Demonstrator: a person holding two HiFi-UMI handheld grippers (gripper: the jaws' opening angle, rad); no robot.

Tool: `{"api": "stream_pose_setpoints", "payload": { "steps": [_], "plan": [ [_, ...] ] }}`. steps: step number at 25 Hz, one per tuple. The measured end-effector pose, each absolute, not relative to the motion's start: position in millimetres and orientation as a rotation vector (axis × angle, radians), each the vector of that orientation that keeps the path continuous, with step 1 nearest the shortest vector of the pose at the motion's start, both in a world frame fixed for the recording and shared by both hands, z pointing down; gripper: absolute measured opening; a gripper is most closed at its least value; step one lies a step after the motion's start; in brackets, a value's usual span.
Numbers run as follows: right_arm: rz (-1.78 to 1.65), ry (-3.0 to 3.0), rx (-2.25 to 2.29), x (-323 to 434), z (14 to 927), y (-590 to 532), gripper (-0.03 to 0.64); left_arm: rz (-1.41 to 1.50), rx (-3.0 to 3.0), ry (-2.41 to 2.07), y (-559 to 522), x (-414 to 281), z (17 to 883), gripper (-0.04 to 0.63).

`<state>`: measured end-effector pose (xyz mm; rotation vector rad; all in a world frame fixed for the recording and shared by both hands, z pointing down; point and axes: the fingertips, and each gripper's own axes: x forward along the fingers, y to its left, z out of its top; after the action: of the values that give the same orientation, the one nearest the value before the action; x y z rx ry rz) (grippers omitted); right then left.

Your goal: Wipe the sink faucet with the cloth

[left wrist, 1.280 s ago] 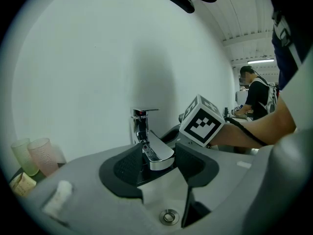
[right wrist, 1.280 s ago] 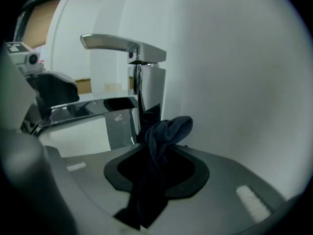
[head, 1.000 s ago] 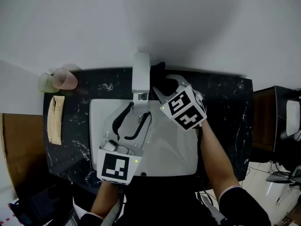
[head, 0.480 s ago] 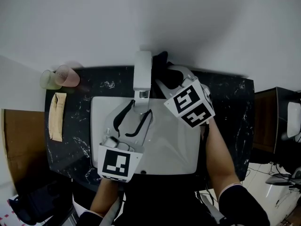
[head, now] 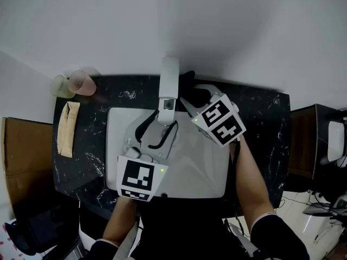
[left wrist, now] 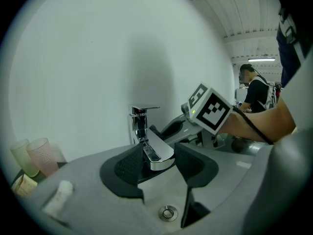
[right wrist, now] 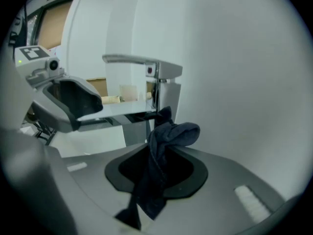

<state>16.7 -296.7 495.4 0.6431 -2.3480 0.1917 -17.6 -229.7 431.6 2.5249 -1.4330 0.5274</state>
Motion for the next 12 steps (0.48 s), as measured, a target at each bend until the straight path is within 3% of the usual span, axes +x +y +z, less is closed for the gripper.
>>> {"api": "stream_pose_setpoints", "payload": {
  "steps": [6,12],
  "plan": [
    [0.099,-2.395,0.713,19.7,453.1,-310.6,0.1,0.555,2.503,-1.42,-231.0,-16.3,433.1,0.207],
    [0.158,-2.344,0.741,20.4,477.5,-337.1,0.098,0.576,2.485,-1.41,-232.0,-15.8,434.8,0.207]
  ]
}}
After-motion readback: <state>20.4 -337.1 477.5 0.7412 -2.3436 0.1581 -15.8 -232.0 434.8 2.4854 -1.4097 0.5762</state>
